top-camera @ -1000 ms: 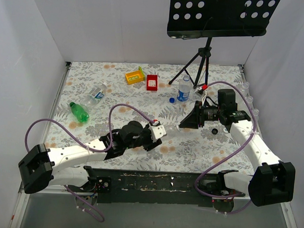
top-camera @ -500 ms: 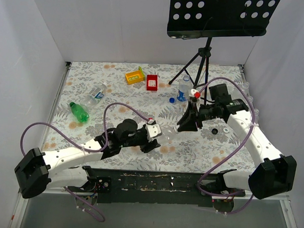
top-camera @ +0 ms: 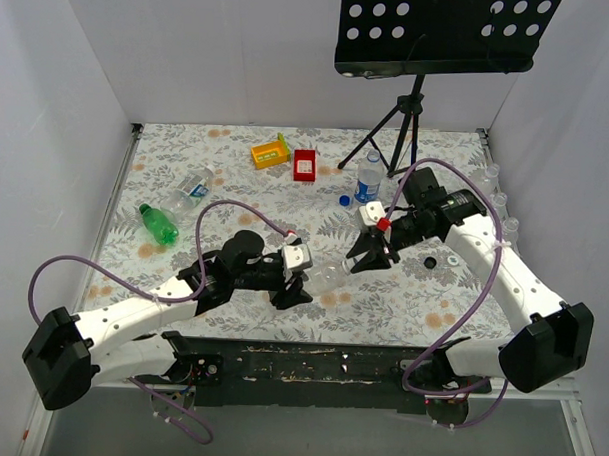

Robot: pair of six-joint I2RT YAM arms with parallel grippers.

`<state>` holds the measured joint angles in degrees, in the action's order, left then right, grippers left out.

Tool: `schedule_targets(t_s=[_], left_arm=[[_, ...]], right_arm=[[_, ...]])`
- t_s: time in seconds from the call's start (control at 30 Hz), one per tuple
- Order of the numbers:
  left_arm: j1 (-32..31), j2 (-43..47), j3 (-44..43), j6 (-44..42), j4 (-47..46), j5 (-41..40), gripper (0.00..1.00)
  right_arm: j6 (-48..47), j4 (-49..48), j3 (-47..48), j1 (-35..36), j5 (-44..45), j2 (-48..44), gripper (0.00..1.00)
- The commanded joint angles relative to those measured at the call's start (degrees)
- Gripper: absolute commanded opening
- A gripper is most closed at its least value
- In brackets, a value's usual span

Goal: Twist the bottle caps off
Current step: Unscrew the bottle cap from the plastic bottle.

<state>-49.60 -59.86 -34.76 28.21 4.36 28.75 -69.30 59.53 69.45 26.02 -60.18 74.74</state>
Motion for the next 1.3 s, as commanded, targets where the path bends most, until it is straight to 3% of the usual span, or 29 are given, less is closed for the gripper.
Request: schedule_targets(t_s=[0.0, 0.27, 0.47, 0.73, 0.93, 1.03, 1.2, 1.27], left_arm=[[-0.6, 2.0, -0.5, -1.5, 3.6, 6.0, 0.15], [-0.2, 3.8, 1.5, 1.0, 1.4, 7.3, 0.15], [-0.2, 1.0, 0.8, 3.3, -2.3, 1.0, 0.15], [-0.2, -3.2, -0.3, 3.3, -3.8, -0.5, 0.15], [-0.2, -2.2, 0.9, 1.9, -3.2, -1.2, 0.15], [-0.2, -0.2, 2.2, 0.5, -3.0, -2.5, 0.15], [-0.2, 2.0, 3.0, -1.5, -3.2, -7.7, 0.15], [-0.2, 2.0, 2.9, -2.0, -4.0, -8.7, 0.15]], right_arm=[[-4.2, -0.5, 3.8, -1.1, 2.0, 0.4, 0.14], [-5.3, 0.9, 3.8, -1.2, 0.5, 0.2, 0.15], [6.3, -8.3, -1.6, 0.0, 0.4, -0.2, 0.24], [12.4, -11.5, -2.2, 0.1, 2.2, -0.4, 0.57], [20.0, -13.0, 0.2, -0.6, 1.3, -1.0, 0.76], [32.8, -17.8, -0.3, -2.6, 1.5, -2.1, 0.83], [61.4, -26.7, -4.7, -3.1, 9.1, -6.1, 0.83], [67.5, -28.8, -8.7, -3.1, 11.1, -8.5, 0.84]])
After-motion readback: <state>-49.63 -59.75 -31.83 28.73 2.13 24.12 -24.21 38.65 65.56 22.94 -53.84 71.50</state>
